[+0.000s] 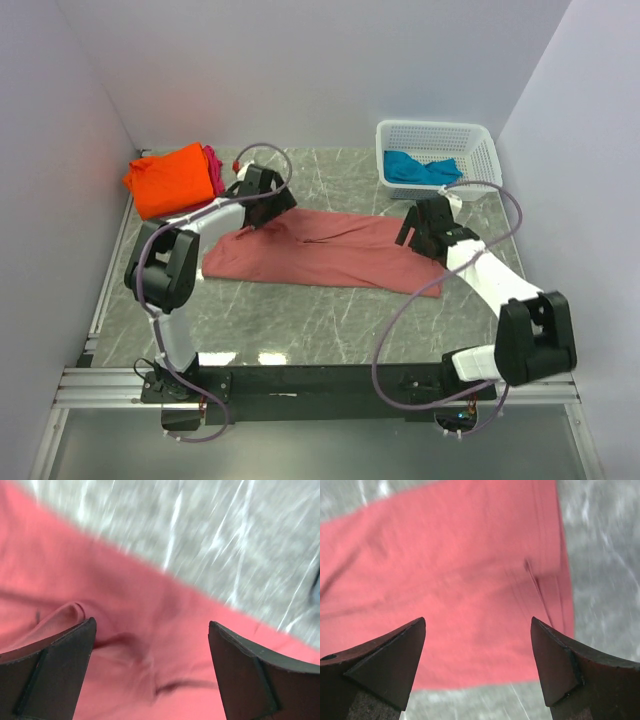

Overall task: Fold and stack the t-shirts
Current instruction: Fold the tshirt

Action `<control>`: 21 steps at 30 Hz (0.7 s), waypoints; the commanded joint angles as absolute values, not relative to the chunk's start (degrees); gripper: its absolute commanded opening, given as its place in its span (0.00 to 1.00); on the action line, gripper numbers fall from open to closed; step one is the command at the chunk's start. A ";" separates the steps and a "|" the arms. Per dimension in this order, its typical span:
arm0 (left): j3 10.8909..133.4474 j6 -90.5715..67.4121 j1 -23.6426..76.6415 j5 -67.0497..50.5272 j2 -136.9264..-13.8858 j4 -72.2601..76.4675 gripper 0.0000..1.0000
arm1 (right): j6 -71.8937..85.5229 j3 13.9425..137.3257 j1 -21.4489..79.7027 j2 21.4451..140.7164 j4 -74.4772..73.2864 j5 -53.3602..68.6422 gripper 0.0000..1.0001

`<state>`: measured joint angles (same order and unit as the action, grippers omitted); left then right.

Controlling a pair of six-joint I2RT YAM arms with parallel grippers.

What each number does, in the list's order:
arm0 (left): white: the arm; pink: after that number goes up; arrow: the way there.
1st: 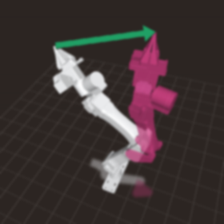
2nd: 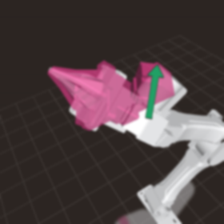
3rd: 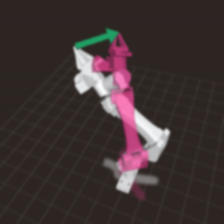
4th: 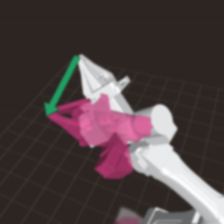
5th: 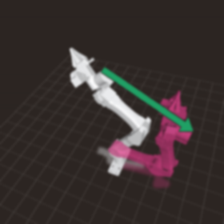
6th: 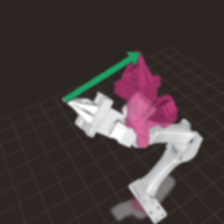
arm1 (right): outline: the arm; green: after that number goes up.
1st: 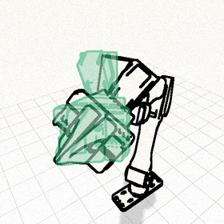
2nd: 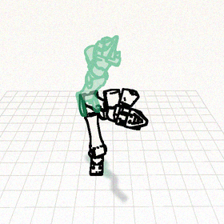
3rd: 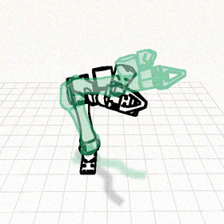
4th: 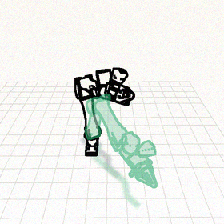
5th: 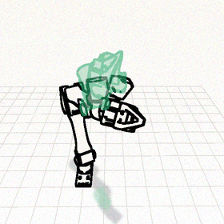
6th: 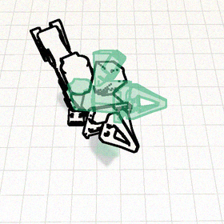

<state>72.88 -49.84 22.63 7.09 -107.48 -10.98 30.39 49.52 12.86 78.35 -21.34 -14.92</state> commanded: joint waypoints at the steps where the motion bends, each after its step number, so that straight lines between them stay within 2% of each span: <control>1: 79.27 -43.43 22.24 12.91 -110.64 -6.51 0.99 | 31.64 45.71 12.57 73.22 -24.16 -13.97 0.91; 5: 86.73 -39.82 21.97 14.24 -114.52 -7.99 0.99 | 31.03 43.33 12.57 66.29 -27.33 -13.36 0.91; 8: 86.84 -38.23 21.97 14.24 -113.21 -8.52 1.00 | 30.68 42.02 12.57 61.62 -28.30 -12.13 0.91; 12: 80.00 -38.15 22.06 12.22 -106.10 -6.07 0.99 | 29.36 41.31 12.66 58.45 -26.81 -10.99 0.93; 18: 67.17 -42.27 22.94 13.19 -90.12 -8.00 0.99 | 28.65 44.29 12.57 65.64 -24.97 -5.81 0.93; 21: 58.65 -44.55 23.20 9.77 -87.02 -6.25 0.99 | 28.48 45.52 12.57 69.69 -22.94 -4.75 0.92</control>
<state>63.53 -41.91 22.63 11.90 -89.49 -7.66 29.36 42.54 12.86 67.20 -25.93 -6.92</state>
